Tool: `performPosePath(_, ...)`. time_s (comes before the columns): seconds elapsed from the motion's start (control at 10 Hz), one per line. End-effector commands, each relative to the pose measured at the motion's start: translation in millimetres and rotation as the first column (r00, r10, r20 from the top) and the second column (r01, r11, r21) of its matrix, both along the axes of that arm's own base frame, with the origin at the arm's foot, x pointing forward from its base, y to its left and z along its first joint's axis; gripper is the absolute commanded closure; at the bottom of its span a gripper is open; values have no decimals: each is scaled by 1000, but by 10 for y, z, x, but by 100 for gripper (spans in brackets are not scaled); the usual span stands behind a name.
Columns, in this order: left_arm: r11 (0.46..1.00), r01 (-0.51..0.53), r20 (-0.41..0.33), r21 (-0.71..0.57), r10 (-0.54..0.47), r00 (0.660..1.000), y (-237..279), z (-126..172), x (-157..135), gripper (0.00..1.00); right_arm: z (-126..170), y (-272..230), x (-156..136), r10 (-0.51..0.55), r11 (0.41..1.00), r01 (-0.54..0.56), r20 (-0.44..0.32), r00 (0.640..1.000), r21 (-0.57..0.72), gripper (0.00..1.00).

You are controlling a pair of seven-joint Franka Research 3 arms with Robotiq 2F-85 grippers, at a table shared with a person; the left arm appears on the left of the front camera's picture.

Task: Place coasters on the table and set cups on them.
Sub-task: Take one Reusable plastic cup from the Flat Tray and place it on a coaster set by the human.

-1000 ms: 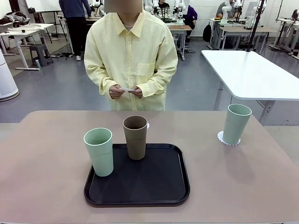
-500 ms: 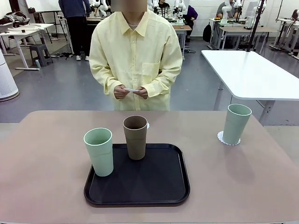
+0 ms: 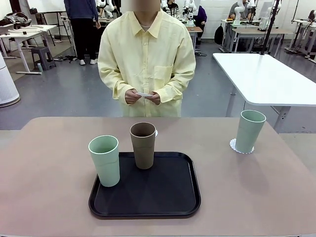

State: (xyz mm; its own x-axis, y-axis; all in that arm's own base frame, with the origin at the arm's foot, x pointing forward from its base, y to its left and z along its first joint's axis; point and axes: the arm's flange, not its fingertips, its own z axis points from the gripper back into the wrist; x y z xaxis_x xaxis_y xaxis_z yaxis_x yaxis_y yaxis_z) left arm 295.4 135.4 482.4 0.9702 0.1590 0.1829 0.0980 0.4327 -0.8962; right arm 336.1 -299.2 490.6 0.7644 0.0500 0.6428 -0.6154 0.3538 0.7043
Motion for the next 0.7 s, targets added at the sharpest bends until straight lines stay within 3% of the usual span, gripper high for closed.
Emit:
performPosePath(0.0,1000,2,15,-13,-2,1000,-2,1,12,0,627,354,11,15,986,12,155,988,-166,0)
performPosePath(0.2,1000,2,15,-13,-2,1000,-2,1,12,0,1179,1064,-22,151,926,-48,250,956,-375,0)
performPosePath(0.3,1000,2,15,-13,-2,1000,-2,1,12,0,1261,1511,-18,207,890,-48,309,928,-453,0)
performPosePath(0.5,1000,2,15,-13,-2,1000,-2,1,12,0,1105,2571,-110,391,787,-87,385,836,-611,0)
performPosePath(0.6,1000,2,15,-13,-2,1000,-2,1,12,0,892,3129,-193,494,714,-121,375,784,-689,0)
